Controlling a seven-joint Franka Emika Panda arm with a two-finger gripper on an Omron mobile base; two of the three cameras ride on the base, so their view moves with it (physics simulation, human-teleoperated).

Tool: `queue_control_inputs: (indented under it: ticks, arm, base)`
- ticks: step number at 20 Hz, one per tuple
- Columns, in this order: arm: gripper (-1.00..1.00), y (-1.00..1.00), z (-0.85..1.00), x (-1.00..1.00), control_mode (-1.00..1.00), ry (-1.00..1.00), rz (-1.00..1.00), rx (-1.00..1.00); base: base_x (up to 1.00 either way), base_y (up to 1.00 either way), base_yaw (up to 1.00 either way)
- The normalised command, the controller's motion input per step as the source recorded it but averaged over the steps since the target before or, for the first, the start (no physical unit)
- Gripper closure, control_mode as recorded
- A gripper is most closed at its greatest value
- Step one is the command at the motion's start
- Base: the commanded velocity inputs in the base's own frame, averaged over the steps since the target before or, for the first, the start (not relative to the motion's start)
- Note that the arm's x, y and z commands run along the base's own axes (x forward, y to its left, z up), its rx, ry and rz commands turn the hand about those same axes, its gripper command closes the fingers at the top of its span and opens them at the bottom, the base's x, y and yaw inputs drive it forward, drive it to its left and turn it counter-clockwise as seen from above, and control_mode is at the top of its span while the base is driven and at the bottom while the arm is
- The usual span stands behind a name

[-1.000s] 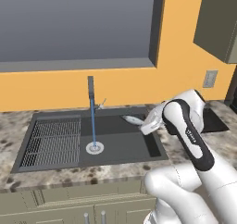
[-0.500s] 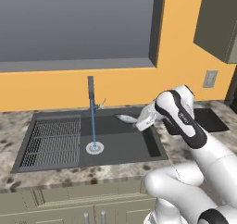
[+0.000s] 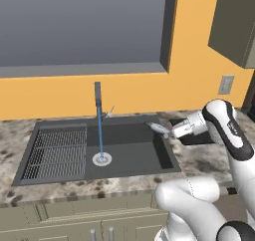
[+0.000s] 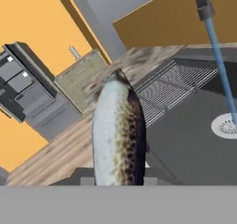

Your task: Take the fish out of the fridge, briefly rinse it in the sink, and place it on the tray next to the sink.

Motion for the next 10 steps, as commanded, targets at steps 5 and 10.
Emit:
queue_control_inputs:
  ticks: [5,10]
  arm:
    - [1.00,-0.06,-0.11,0.48,-1.00,0.15,0.01,0.22]
    - [1.00,0.56,-0.05,0.33,-1.00,0.05,0.00,0.01]
  base:
    - [0.00,0.00,0.00]
    - [0.00,0.00,0.00]
